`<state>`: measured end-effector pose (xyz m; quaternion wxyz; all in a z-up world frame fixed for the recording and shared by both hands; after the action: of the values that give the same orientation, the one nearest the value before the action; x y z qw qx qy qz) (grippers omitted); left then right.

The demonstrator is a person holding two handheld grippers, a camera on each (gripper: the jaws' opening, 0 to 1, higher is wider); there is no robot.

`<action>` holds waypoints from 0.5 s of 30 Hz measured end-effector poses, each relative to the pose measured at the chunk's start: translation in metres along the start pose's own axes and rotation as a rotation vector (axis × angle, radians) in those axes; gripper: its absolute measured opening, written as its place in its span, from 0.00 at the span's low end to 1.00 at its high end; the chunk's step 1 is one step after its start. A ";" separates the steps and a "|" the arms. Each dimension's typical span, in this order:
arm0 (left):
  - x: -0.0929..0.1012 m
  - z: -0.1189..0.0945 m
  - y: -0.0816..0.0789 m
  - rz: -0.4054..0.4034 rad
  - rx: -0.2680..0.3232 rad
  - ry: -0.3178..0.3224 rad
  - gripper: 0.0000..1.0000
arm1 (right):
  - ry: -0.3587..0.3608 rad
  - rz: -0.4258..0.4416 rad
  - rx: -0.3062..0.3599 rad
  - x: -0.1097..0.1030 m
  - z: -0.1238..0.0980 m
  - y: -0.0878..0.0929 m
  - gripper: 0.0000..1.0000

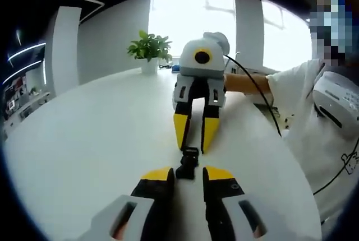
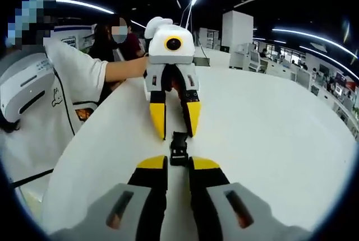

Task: Snap the two parts of the plastic buckle together until the buckle closes and remains connected.

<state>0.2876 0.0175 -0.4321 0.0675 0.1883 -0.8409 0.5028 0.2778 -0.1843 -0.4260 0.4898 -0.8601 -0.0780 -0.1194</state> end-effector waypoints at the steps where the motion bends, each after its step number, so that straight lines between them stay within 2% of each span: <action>1: 0.000 0.000 0.000 -0.001 -0.004 0.002 0.19 | 0.000 -0.004 -0.002 0.000 0.000 0.000 0.11; 7: 0.000 0.001 0.001 0.018 -0.008 0.003 0.13 | 0.000 -0.001 -0.004 0.002 0.000 0.000 0.11; 15: 0.001 0.000 0.002 0.018 -0.011 0.004 0.11 | 0.002 0.011 0.000 0.000 0.000 0.000 0.10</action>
<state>0.2859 0.0184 -0.4337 0.0656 0.1793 -0.8451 0.4994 0.2783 -0.1842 -0.4262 0.4908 -0.8603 -0.0725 -0.1175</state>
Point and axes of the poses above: the point that each gripper's makers call its tool centre point, and the gripper's own axes: z roughly forward along the fingers, x roughly to its right, y roughly out of its underside, the point moved 10 cm from there along -z, roughly backward along the fingers, and after that the axes turned 15 degrees about -z, right-handed, at the moved point
